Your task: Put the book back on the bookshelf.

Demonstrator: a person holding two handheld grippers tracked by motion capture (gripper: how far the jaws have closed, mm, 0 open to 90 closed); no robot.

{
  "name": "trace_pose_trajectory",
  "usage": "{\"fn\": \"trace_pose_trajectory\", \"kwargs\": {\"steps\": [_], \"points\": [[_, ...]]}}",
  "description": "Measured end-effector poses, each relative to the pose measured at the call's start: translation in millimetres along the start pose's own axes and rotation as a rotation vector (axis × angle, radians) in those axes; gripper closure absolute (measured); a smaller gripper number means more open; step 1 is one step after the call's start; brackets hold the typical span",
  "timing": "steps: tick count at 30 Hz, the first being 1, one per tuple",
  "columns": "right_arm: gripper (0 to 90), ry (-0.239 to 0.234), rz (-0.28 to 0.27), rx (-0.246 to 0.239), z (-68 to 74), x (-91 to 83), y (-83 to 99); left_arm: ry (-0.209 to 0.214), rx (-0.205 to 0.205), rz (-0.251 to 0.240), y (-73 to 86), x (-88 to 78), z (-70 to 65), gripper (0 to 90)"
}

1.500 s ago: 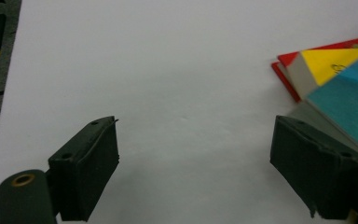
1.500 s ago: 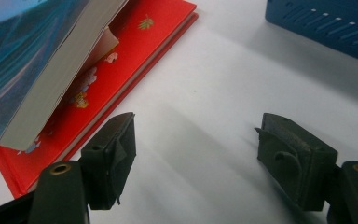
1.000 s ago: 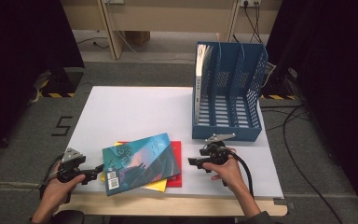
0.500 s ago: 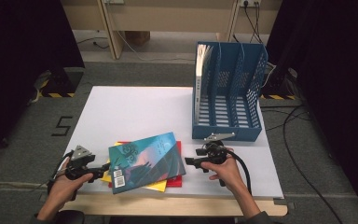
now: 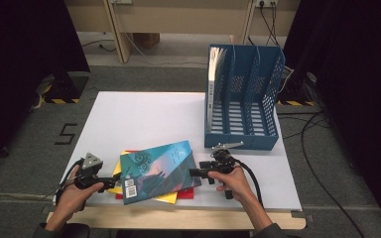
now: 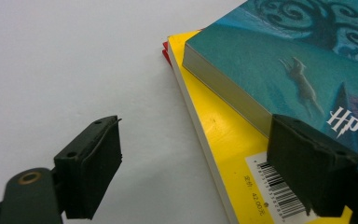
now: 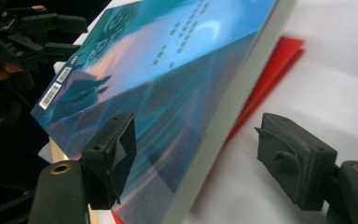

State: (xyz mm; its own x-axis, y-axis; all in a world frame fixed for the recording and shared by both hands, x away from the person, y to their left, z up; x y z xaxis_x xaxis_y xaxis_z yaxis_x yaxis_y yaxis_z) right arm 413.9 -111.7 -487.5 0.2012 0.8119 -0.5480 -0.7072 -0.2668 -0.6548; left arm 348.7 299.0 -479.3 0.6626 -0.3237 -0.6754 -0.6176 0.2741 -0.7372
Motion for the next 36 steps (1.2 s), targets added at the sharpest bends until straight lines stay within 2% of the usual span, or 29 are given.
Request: {"fn": "trace_pose_trajectory", "kwargs": {"steps": [2, 3, 5, 6, 9, 10, 11, 13, 14, 15, 17, 19, 20, 22, 25, 28, 30, 32, 36], "points": [[33.6, -0.02, 0.016, 0.01, 0.7, 5.7, 0.2, -0.004, 0.003, 0.001, -0.2, -0.2, -0.5, 17.0], [32.4, -0.03, 0.026, 0.001, 0.4, 8.4, 0.4, -0.005, 0.004, 0.002, -0.1, -0.5, -0.7, 17.2], [29.7, -0.033, 0.033, 0.012, 1.1, 12.5, 0.8, 0.0, 0.0, 0.005, -0.6, -0.5, -0.8, 18.3], [29.1, -0.041, 0.035, 0.035, 1.3, 14.5, 1.9, 0.003, 0.001, 0.007, -0.8, -0.7, -1.0, 19.1], [34.2, -0.043, 0.016, 0.057, 1.1, 14.3, 2.2, 0.015, -0.002, 0.007, -0.5, -1.8, -2.6, 24.2], [36.0, -0.032, 0.014, 0.048, 2.5, 13.0, 1.3, 0.022, 0.0, 0.007, -0.5, -2.3, -3.2, 26.8], [36.4, -0.017, 0.018, 0.014, 5.1, 10.7, -0.9, 0.034, -0.002, 0.007, -0.8, -2.4, -3.9, 29.9], [36.3, 0.003, 0.022, -0.002, 9.2, 7.9, -3.4, 0.041, -0.004, 0.003, -1.3, -1.8, -5.7, 35.9], [36.3, 0.007, 0.019, -0.006, 9.8, 6.9, -4.2, 0.035, -0.008, -0.001, -1.7, -0.8, -7.3, 36.0], [36.4, 0.008, 0.005, 0.002, 9.9, 5.2, -5.3, 0.039, -0.012, -0.001, -2.2, -0.3, -8.6, 36.5], [36.8, -0.002, -0.029, 0.021, 7.6, 2.8, -6.2, 0.049, -0.007, -0.004, -3.2, 0.2, -11.7, 44.4], [37.4, -0.015, -0.068, 0.056, 7.3, -0.7, -7.8, 0.026, 0.007, -0.011, -4.5, 1.5, -16.0, 45.7], [37.3, -0.017, -0.074, 0.053, 7.8, -3.1, -10.1, 0.03, 0.002, -0.012, -5.0, 2.2, -17.2, 46.9], [37.2, -0.031, -0.093, 0.054, 9.2, -8.7, -16.6, 0.035, -0.01, -0.021, -5.6, 4.5, -18.4, 50.0], [37.6, -0.049, -0.124, 0.063, 13.0, -17.2, -29.1, 0.035, -0.038, -0.037, -5.2, 7.2, -19.6, 48.8], [36.6, -0.044, -0.12, 0.045, 22.7, -23.8, -44.9, 0.018, -0.044, -0.043, -5.1, 8.4, -21.6, 47.9], [33.1, -0.045, -0.119, 0.058, 29.8, -26.1, -55.1, 0.006, -0.049, -0.053, -4.7, 9.7, -23.7, 46.6], [34.4, -0.016, -0.095, 0.01, 39.8, -29.3, -69.0, -0.008, -0.048, -0.064, -4.2, 10.8, -25.6, 46.0], [40.7, -0.014, -0.103, -0.024, 56.0, -34.8, -89.1, -0.048, -0.033, -0.081, -3.8, 11.6, -31.2, 45.2]]}}
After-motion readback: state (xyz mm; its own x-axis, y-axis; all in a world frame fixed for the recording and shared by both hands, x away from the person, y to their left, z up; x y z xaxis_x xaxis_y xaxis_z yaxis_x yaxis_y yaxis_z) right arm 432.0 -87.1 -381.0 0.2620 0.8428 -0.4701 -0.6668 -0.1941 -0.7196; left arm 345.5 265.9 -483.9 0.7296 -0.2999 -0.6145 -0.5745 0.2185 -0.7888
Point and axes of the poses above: each handheld gripper's, and its own axes: x roughly forward along the jaws, y roughly out of its underside, z roughly to its left, the point moved 1 cm from there along x, roughly forward along the jaws
